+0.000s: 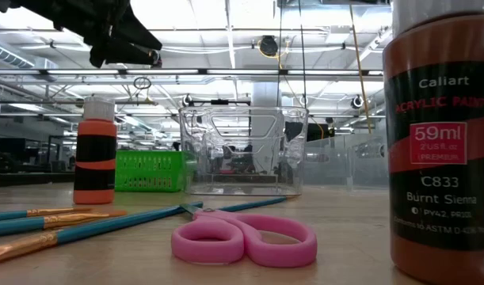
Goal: Pick & Place Paint Supplies
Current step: Put the pink scissors into the green bin
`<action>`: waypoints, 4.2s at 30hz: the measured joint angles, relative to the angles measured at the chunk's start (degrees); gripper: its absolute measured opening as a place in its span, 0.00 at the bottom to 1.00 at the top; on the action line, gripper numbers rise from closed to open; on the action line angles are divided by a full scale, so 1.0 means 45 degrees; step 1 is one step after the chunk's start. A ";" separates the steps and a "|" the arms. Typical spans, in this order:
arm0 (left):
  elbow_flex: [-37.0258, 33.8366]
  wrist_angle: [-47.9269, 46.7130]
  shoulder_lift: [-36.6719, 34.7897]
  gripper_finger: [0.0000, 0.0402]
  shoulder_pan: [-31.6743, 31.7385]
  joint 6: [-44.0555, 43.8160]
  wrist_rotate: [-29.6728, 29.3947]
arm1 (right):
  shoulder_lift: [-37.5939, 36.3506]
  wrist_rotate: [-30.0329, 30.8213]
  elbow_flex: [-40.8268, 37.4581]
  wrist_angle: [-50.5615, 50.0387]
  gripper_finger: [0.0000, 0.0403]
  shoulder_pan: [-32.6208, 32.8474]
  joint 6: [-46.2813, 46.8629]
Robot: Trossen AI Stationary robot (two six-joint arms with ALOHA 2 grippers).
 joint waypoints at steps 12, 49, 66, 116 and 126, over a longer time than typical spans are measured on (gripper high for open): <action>0.0000 0.0012 0.0000 0.63 0.0004 0.2386 0.0011 | 0.0000 -0.4661 0.0000 -0.0794 0.28 0.0005 0.3925; -0.0010 0.4377 0.2344 0.63 0.0442 0.4855 0.0524 | 0.0004 -0.6982 -0.1875 0.2344 0.28 0.0005 0.7159; -0.0010 0.5984 0.2539 0.63 0.0317 0.3165 0.8299 | 0.0000 -0.6967 -0.1875 0.1951 0.28 0.0005 0.6765; 0.8777 0.1305 1.5478 0.63 -0.4412 0.7668 0.7340 | 0.0000 -0.6977 -0.1875 0.1771 0.28 0.0001 0.6294; 0.8777 0.0531 1.5586 0.63 -0.4104 0.7361 0.7326 | 0.0000 -0.6982 -0.1875 0.1820 0.28 0.0001 0.6116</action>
